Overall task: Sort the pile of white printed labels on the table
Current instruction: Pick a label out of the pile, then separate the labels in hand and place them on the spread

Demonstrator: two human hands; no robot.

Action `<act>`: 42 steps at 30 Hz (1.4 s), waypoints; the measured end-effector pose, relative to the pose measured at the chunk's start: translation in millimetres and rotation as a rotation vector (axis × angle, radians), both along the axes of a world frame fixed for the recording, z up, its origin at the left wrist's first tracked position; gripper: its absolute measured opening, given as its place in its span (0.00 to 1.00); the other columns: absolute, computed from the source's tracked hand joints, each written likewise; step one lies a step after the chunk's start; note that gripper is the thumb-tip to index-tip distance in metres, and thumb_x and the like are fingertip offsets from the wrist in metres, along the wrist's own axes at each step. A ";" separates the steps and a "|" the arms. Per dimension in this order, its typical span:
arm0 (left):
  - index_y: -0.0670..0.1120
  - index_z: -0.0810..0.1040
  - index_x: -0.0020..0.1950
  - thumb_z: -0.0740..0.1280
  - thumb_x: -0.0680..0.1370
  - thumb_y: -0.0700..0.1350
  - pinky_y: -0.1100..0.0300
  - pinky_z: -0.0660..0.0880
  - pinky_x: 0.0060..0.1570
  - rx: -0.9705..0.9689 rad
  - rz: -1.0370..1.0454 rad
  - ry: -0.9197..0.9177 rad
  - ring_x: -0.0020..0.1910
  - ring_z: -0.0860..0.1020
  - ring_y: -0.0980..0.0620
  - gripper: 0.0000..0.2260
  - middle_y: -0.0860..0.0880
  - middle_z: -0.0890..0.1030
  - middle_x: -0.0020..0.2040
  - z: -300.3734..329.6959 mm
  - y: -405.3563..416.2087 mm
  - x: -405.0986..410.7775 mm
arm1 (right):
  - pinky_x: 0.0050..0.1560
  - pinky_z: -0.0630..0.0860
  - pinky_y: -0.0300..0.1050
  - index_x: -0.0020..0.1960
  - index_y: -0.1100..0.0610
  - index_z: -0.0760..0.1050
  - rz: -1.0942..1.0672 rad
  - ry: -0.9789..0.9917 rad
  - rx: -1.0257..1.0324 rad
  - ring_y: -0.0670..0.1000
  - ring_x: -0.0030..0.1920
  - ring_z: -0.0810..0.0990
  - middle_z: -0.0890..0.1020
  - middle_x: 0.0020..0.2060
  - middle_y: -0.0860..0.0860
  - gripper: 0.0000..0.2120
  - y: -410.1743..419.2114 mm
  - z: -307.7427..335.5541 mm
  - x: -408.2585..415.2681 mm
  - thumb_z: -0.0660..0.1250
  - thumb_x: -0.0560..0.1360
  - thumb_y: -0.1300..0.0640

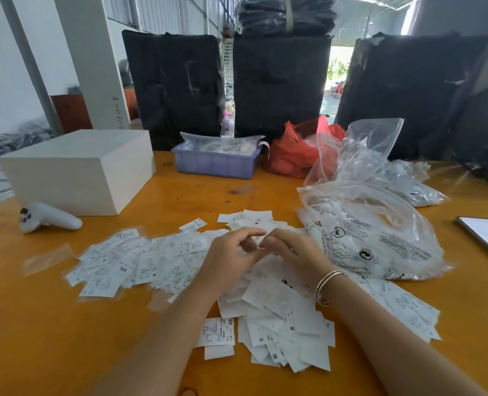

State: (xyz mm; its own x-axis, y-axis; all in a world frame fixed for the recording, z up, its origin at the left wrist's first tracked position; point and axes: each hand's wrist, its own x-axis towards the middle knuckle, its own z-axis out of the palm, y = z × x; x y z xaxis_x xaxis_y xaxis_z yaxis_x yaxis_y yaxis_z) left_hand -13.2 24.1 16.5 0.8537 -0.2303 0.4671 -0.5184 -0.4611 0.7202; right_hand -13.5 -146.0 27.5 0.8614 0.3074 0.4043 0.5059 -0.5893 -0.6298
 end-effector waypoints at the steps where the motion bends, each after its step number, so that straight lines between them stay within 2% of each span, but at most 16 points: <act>1: 0.56 0.79 0.56 0.70 0.70 0.56 0.73 0.73 0.40 -0.030 0.004 0.008 0.41 0.76 0.66 0.15 0.58 0.78 0.38 0.2 0.6 -0.2 | 0.41 0.70 0.32 0.46 0.52 0.78 -0.033 0.013 0.074 0.40 0.38 0.76 0.78 0.36 0.42 0.11 0.3 -1.2 -0.1 0.58 0.81 0.58; 3: 0.58 0.79 0.48 0.72 0.73 0.48 0.73 0.73 0.40 -0.096 0.056 0.002 0.40 0.77 0.66 0.07 0.58 0.80 0.38 0.4 2.8 0.5 | 0.45 0.73 0.41 0.49 0.49 0.78 -0.169 -0.008 0.117 0.44 0.44 0.78 0.81 0.40 0.44 0.12 0.3 -4.4 1.6 0.57 0.81 0.57; 4: 0.59 0.78 0.46 0.72 0.74 0.46 0.73 0.74 0.40 -0.122 0.092 -0.008 0.40 0.78 0.65 0.07 0.58 0.81 0.39 0.4 3.7 0.8 | 0.48 0.73 0.44 0.52 0.51 0.79 -0.247 -0.021 0.058 0.47 0.48 0.78 0.81 0.44 0.46 0.11 -0.3 -6.5 3.3 0.57 0.81 0.57; 7: 0.57 0.78 0.43 0.69 0.77 0.47 0.73 0.73 0.41 -0.157 0.161 0.003 0.41 0.79 0.65 0.05 0.58 0.82 0.39 0.9 4.3 2.8 | 0.61 0.67 0.48 0.64 0.52 0.74 -0.390 0.070 -0.325 0.53 0.61 0.72 0.78 0.59 0.50 0.16 0.2 -14.0 7.3 0.58 0.79 0.53; 10: 0.52 0.80 0.45 0.66 0.78 0.49 0.76 0.70 0.36 -0.178 0.191 0.012 0.37 0.77 0.67 0.04 0.57 0.83 0.40 0.3 4.0 4.6 | 0.60 0.67 0.48 0.61 0.52 0.77 -0.395 0.090 -0.439 0.53 0.58 0.73 0.79 0.58 0.50 0.15 2.1 -16.8 7.1 0.57 0.79 0.51; 12: 0.49 0.81 0.47 0.66 0.78 0.48 0.76 0.69 0.34 -0.197 0.194 0.000 0.35 0.76 0.69 0.05 0.57 0.82 0.39 -0.2 3.2 4.6 | 0.60 0.69 0.49 0.56 0.52 0.79 -0.394 0.054 -0.367 0.52 0.55 0.75 0.81 0.55 0.49 0.13 1.1 -16.3 7.0 0.58 0.78 0.54; 14: 0.49 0.81 0.48 0.66 0.79 0.47 0.76 0.70 0.36 -0.192 0.197 -0.006 0.38 0.77 0.70 0.05 0.59 0.81 0.38 -0.7 2.5 4.2 | 0.60 0.71 0.49 0.57 0.52 0.79 -0.373 0.046 -0.247 0.51 0.55 0.75 0.81 0.52 0.48 0.12 0.1 -14.8 6.4 0.60 0.77 0.60; 18: 0.52 0.79 0.47 0.67 0.78 0.46 0.76 0.72 0.39 -0.197 0.187 0.010 0.43 0.78 0.68 0.02 0.59 0.82 0.41 -1.2 2.6 4.4 | 0.44 0.73 0.31 0.59 0.47 0.76 -0.299 0.074 0.152 0.42 0.44 0.77 0.77 0.43 0.41 0.17 -5.5 -11.1 0.0 0.64 0.76 0.65; 22: 0.54 0.78 0.46 0.68 0.77 0.43 0.76 0.73 0.43 -0.251 0.169 0.047 0.45 0.78 0.68 0.05 0.59 0.83 0.43 0.6 3.6 3.6 | 0.51 0.71 0.29 0.40 0.45 0.79 -0.220 0.010 0.413 0.34 0.47 0.74 0.76 0.46 0.43 0.18 -10.0 -6.9 -4.7 0.66 0.73 0.69; 25: 0.57 0.77 0.47 0.68 0.77 0.40 0.74 0.75 0.42 -0.285 0.134 0.074 0.45 0.80 0.66 0.10 0.62 0.83 0.42 2.3 3.7 1.5 | 0.52 0.66 0.23 0.36 0.44 0.80 -0.200 -0.023 0.464 0.35 0.49 0.71 0.71 0.46 0.45 0.21 -7.8 -3.7 -7.2 0.67 0.71 0.71; 29: 0.60 0.77 0.48 0.69 0.77 0.42 0.70 0.77 0.45 -0.265 0.123 0.063 0.46 0.80 0.64 0.11 0.60 0.83 0.43 2.7 3.6 1.7 | 0.46 0.70 0.28 0.40 0.42 0.79 -0.162 -0.028 0.435 0.37 0.42 0.76 0.79 0.40 0.45 0.21 -7.2 -3.6 -10.8 0.66 0.73 0.71; 31: 0.60 0.78 0.47 0.69 0.76 0.43 0.72 0.75 0.43 -0.288 0.125 0.062 0.45 0.79 0.65 0.10 0.60 0.82 0.43 2.6 4.1 2.1 | 0.47 0.73 0.30 0.45 0.41 0.78 -0.159 -0.018 0.419 0.40 0.44 0.78 0.82 0.42 0.45 0.22 -6.9 -2.9 -12.9 0.65 0.74 0.69; 34: 0.59 0.78 0.48 0.70 0.76 0.42 0.74 0.74 0.41 -0.356 0.114 0.088 0.45 0.79 0.65 0.11 0.58 0.82 0.43 2.6 5.2 2.6 | 0.51 0.75 0.36 0.53 0.45 0.78 -0.119 0.031 0.519 0.52 0.49 0.78 0.82 0.50 0.56 0.16 -5.4 -2.3 -15.1 0.64 0.77 0.65; 36: 0.59 0.78 0.49 0.70 0.75 0.39 0.74 0.74 0.42 -0.399 0.094 0.109 0.45 0.79 0.65 0.13 0.57 0.83 0.44 4.0 5.7 2.5 | 0.47 0.77 0.37 0.53 0.48 0.80 -0.097 0.053 0.650 0.49 0.48 0.80 0.83 0.49 0.55 0.12 -2.3 -1.7 -17.2 0.65 0.76 0.63; 39: 0.59 0.78 0.51 0.69 0.75 0.37 0.72 0.75 0.44 -0.423 0.032 0.151 0.47 0.79 0.64 0.15 0.57 0.83 0.45 6.6 6.0 2.0 | 0.42 0.76 0.32 0.50 0.50 0.81 -0.109 0.124 0.777 0.41 0.40 0.80 0.84 0.39 0.44 0.13 5.6 -3.7 -17.0 0.65 0.75 0.67; 42: 0.57 0.78 0.53 0.68 0.76 0.36 0.68 0.77 0.43 -0.424 -0.048 0.201 0.49 0.81 0.60 0.15 0.58 0.83 0.47 7.7 5.3 0.3 | 0.40 0.78 0.35 0.62 0.54 0.73 -0.094 0.170 0.887 0.43 0.35 0.78 0.80 0.33 0.45 0.20 8.4 -6.7 -14.8 0.66 0.74 0.70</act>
